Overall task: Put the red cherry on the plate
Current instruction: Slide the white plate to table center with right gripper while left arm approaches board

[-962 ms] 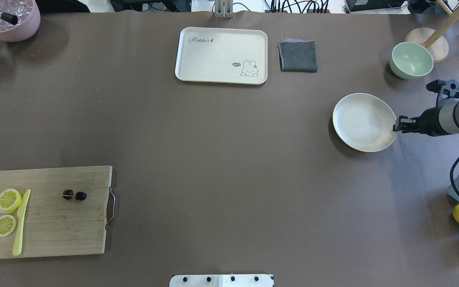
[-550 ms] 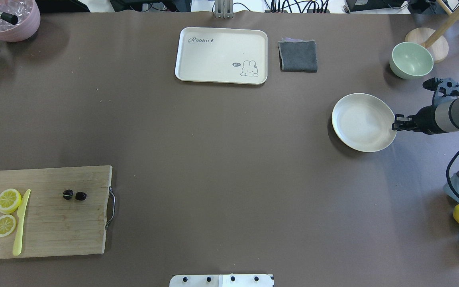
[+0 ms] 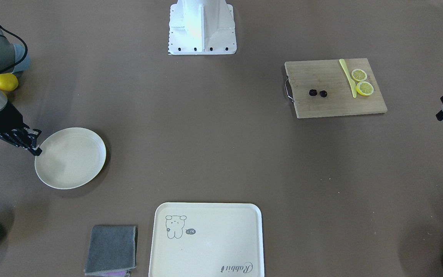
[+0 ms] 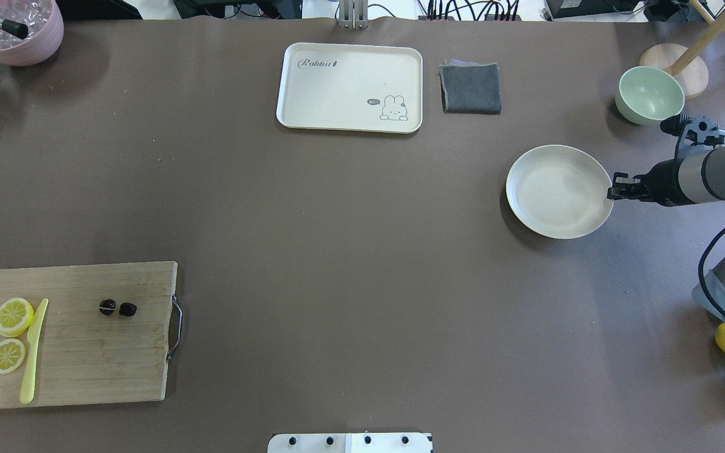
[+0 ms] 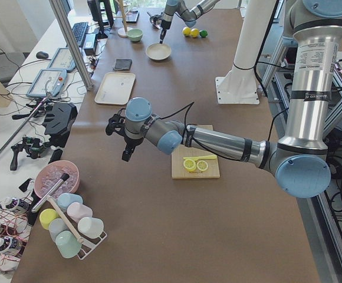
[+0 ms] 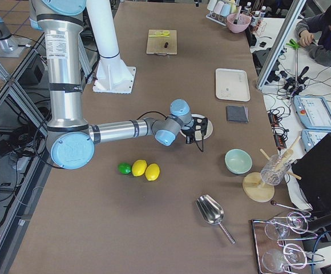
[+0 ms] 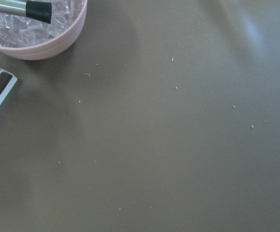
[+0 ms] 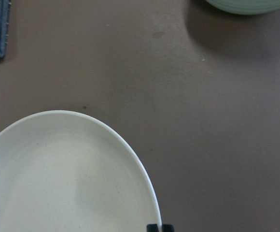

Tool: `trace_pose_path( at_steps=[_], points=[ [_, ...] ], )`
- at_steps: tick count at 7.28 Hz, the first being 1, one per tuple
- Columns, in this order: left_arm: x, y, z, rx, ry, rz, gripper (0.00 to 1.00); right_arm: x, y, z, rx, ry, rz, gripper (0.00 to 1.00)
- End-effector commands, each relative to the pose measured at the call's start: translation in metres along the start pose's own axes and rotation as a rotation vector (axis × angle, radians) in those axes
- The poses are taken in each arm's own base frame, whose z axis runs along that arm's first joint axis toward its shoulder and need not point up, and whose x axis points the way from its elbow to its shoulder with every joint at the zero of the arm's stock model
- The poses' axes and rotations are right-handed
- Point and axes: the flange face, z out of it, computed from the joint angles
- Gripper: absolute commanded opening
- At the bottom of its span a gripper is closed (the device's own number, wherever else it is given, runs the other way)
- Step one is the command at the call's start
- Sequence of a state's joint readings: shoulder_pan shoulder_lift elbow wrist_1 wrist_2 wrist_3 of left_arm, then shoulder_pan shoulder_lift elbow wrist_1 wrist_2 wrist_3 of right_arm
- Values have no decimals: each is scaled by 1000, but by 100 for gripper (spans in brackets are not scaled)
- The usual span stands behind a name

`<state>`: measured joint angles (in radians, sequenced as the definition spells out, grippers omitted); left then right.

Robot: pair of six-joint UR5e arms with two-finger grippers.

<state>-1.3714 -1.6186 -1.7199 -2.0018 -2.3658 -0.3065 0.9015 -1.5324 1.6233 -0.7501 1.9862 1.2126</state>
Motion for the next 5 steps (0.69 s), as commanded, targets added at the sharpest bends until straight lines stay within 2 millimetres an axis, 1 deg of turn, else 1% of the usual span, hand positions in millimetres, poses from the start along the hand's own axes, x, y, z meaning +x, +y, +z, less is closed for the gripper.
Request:
trace_pose_path(
  at_steps=[1,2,3,4,5],
  points=[
    [1,0,0,0,1,-1,98,-77,16,-13,-14,-109,104,0],
    [1,-1,-1,1,3,-2,98,-125,35,-2,-21,-154,129,0],
    [3,-1,-2,4,4,-1,98,-185,66,16,3,-178,150,0],
    [5,-3,-4,7,7,-15,98,-253,84,24,9,-145,169,0],
    [7,-5,-4,9,10,-19,98,-301,104,26,8,-123,180,0]
  ],
)
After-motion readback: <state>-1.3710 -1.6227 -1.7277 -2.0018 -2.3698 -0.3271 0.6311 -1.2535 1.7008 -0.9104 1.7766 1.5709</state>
